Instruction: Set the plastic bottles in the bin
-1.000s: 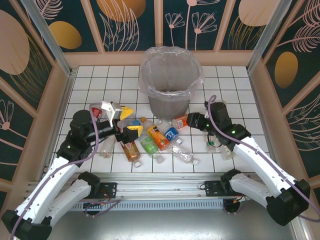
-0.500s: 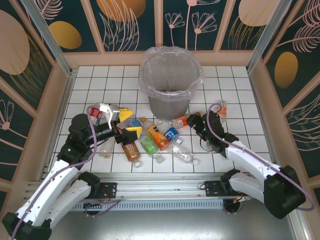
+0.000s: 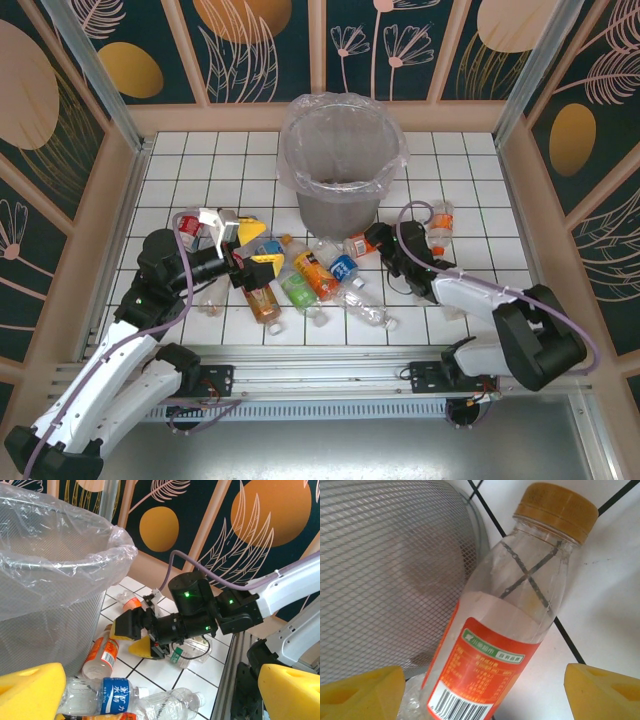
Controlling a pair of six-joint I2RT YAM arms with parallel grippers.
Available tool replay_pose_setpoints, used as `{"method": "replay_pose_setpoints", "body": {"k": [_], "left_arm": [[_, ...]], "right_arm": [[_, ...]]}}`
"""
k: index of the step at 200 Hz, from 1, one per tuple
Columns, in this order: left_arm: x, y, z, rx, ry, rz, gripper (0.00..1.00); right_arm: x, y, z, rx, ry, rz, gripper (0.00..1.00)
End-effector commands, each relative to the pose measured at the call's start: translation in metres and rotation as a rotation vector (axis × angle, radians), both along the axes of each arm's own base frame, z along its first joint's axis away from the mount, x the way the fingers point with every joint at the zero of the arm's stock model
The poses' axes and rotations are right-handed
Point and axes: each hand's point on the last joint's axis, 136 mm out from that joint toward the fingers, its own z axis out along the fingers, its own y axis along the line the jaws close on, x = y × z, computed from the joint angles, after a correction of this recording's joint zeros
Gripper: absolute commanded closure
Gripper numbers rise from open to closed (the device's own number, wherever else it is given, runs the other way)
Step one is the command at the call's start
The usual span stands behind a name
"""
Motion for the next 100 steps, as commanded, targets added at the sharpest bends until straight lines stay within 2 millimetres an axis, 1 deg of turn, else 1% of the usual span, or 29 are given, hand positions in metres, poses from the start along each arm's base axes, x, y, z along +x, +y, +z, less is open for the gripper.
{"method": "replay_pose_setpoints", "body": {"k": [1,32,100], "left_arm": [[-0.001,-0.001,0.005,-0.020,-0.018,-0.001,0.01],[0.000,-0.002,0.003,-0.014,-0.010,-0.005,0.02],[0.004,-0.002,-0.002,-0.002,0.002,0.003,0.01]], "right_arm": [[0.017,0.011,0.010,0.053,-0.046,-0.020,0.16],[0.025,0.014,0.000,0.048,-0.036,-0.032,0.16],[0.037,0.010,-0.025,0.043,-0.009,-0.082,0.19]]}}
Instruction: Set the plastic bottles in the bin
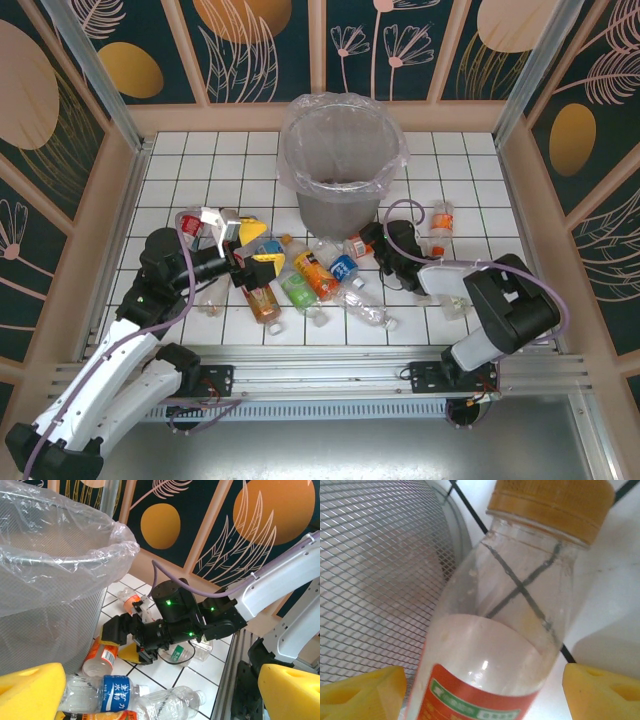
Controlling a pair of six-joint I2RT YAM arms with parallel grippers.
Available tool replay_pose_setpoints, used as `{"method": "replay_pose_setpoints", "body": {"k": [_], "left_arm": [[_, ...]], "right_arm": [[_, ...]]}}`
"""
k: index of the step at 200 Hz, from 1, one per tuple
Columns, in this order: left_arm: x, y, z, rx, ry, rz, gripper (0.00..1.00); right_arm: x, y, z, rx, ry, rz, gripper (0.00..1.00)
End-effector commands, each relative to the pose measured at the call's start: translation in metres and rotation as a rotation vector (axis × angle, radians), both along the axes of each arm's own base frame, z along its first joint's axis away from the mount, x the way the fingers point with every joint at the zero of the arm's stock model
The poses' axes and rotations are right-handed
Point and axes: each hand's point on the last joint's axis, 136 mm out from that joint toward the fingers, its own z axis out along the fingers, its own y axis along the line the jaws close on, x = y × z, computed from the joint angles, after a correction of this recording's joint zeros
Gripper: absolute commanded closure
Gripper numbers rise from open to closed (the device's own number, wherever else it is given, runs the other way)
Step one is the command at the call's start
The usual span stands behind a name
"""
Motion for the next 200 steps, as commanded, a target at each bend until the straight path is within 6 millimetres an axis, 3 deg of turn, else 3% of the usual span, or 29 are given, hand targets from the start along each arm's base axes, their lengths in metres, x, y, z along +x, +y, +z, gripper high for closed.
{"method": "replay_pose_setpoints", "body": {"k": [1,65,109,158,200], "left_arm": [[0.001,-0.001,0.002,-0.010,-0.012,0.001,0.01],[0.005,0.000,-0.001,0.006,-0.008,0.022,0.01],[0.006,0.000,-0.003,0.009,-0.002,0.020,0.02],[0.007,0.000,-0.005,0.013,0.002,0.024,0.01],[0.007,-0.001,-0.005,0.014,0.005,0.018,0.01]], "right_arm": [[0.016,0.001,0.002,0.018,-0.031,-0.041,0.19],[0.021,-0.018,-0.018,-0.016,-0.003,-0.084,0.31],[0.026,-0.036,-0.014,-0.061,-0.013,-0.097,0.37],[0.032,-0.043,0.010,-0.138,-0.080,-0.070,0.44],[0.036,-0.052,0.051,-0.223,-0.182,-0.035,0.45]]}}
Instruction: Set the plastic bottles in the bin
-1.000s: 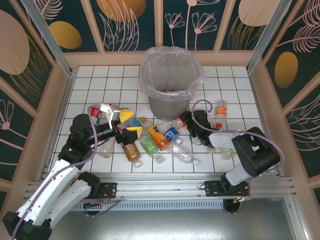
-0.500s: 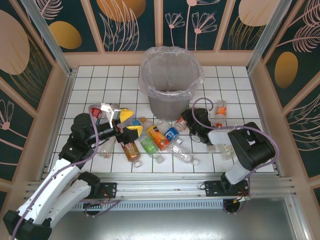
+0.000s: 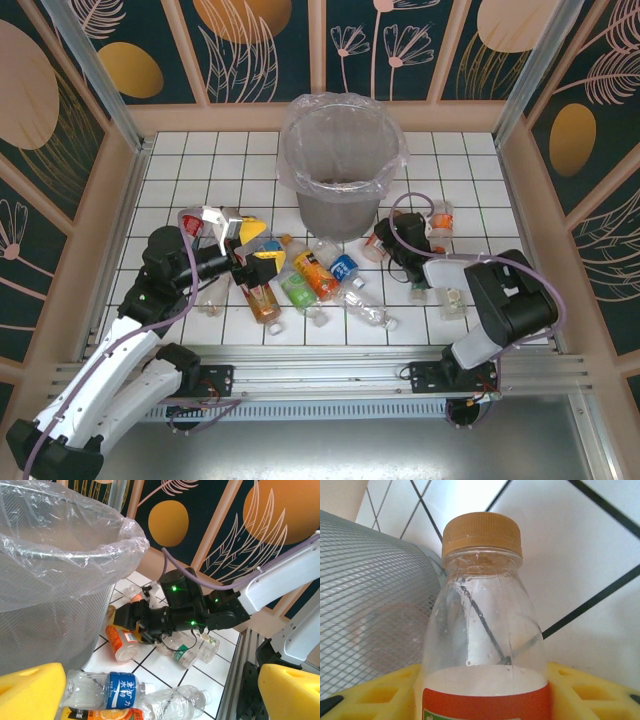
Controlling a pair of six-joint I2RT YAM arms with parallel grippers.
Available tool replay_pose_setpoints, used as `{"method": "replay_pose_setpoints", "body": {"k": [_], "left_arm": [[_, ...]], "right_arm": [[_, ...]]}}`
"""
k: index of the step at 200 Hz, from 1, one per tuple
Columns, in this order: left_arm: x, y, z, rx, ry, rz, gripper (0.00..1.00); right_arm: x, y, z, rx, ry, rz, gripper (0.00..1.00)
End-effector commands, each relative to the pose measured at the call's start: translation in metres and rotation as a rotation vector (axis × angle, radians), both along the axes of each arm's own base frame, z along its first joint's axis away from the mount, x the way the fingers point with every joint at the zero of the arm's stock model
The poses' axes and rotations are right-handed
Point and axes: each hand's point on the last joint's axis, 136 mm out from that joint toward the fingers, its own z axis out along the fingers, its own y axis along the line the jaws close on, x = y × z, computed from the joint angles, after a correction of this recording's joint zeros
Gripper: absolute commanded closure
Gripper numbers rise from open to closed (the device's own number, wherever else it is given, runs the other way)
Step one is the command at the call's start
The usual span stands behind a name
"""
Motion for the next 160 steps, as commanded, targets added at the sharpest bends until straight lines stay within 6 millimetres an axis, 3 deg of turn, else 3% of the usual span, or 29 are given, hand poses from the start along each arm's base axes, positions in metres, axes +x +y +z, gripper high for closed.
{"method": "replay_pose_setpoints", "body": {"k": [1,47,100,124,160], "left_arm": [[-0.001,-0.001,0.000,0.001,-0.013,-0.007,0.01],[-0.016,-0.006,0.010,-0.039,-0.043,-0.094,0.02],[-0.025,-0.006,0.020,-0.077,-0.086,-0.122,0.02],[-0.020,-0.002,0.021,-0.079,-0.106,-0.078,0.01],[-0.015,0.000,0.019,-0.062,-0.114,-0.047,0.01]], "right_arm": [[0.010,-0.010,0.039,-0.088,-0.099,0.012,0.44],[0.000,-0.035,0.081,-0.188,-0.179,0.002,0.44],[-0.016,-0.064,0.156,-0.316,-0.306,0.008,0.44],[-0.021,-0.065,0.193,-0.356,-0.385,0.033,0.44],[-0.024,-0.049,0.261,-0.380,-0.546,0.131,0.44]]}}
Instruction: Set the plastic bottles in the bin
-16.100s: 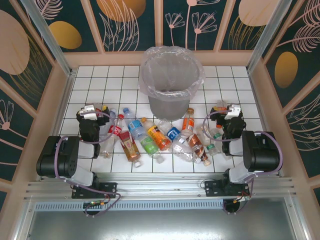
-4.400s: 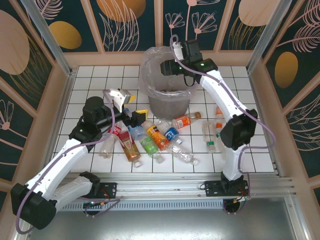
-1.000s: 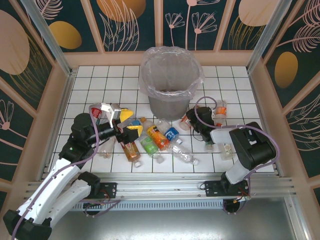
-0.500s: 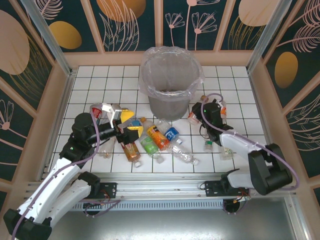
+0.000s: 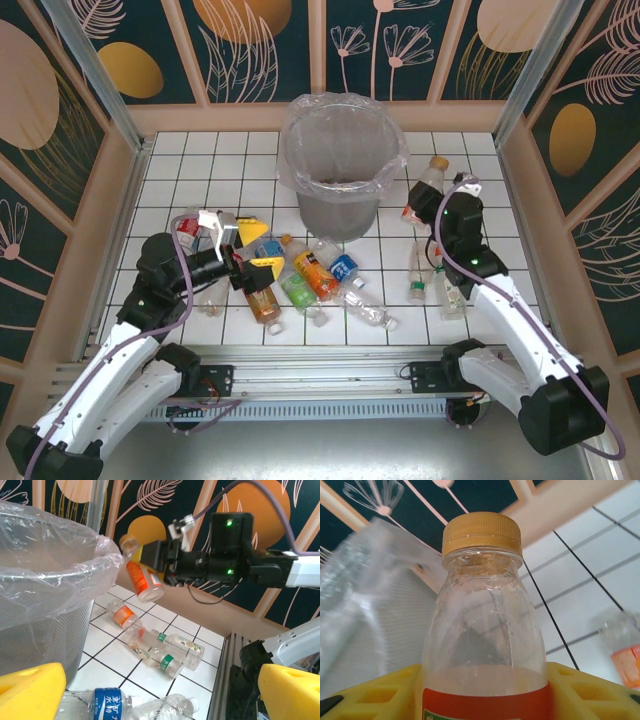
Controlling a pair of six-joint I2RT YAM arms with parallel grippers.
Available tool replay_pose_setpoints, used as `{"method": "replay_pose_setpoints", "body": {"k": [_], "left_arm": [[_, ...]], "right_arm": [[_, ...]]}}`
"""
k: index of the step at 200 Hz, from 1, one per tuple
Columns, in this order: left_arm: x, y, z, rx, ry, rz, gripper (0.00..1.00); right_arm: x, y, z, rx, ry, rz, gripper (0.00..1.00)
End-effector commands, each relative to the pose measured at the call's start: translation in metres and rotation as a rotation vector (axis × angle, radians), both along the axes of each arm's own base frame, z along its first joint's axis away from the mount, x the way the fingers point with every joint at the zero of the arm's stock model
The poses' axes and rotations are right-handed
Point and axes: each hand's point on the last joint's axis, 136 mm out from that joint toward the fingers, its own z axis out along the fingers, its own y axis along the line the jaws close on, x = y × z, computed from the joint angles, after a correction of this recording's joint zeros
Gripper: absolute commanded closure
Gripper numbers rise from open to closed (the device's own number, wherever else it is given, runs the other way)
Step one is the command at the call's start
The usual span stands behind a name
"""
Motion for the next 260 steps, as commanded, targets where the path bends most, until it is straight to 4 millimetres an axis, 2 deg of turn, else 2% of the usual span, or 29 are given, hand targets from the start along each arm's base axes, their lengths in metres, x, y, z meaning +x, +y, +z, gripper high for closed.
{"method": "replay_pose_setpoints", "body": {"k": [1,47,75,92,134,179,227,260], "left_arm": [[0.001,0.001,0.004,-0.006,-0.038,0.018,0.01],[0.007,0.006,0.004,-0.003,-0.051,0.067,0.02],[0.009,0.009,0.005,-0.004,-0.065,0.096,0.02],[0.013,0.011,0.004,-0.002,-0.065,0.119,0.01],[0.018,0.013,0.002,0.008,-0.061,0.149,0.01],[0.021,0.014,-0.001,0.013,-0.052,0.161,0.01],[0.023,0.013,-0.004,0.026,-0.042,0.163,0.01],[0.024,0.013,-0.007,0.032,-0.038,0.166,0.02]], "right_arm": [[-0.003,0.009,0.053,-0.077,-0.108,0.084,0.44],[0.002,0.047,0.121,-0.168,-0.256,0.241,0.43],[0.017,0.079,0.144,-0.238,-0.290,0.335,0.43],[0.026,0.105,0.146,-0.276,-0.285,0.424,0.43],[0.056,0.148,0.137,-0.356,-0.237,0.566,0.42],[0.085,0.180,0.104,-0.424,-0.095,0.712,0.40],[0.099,0.200,0.068,-0.403,0.003,0.836,0.39],[0.109,0.206,0.040,-0.413,0.097,0.875,0.39]]}}
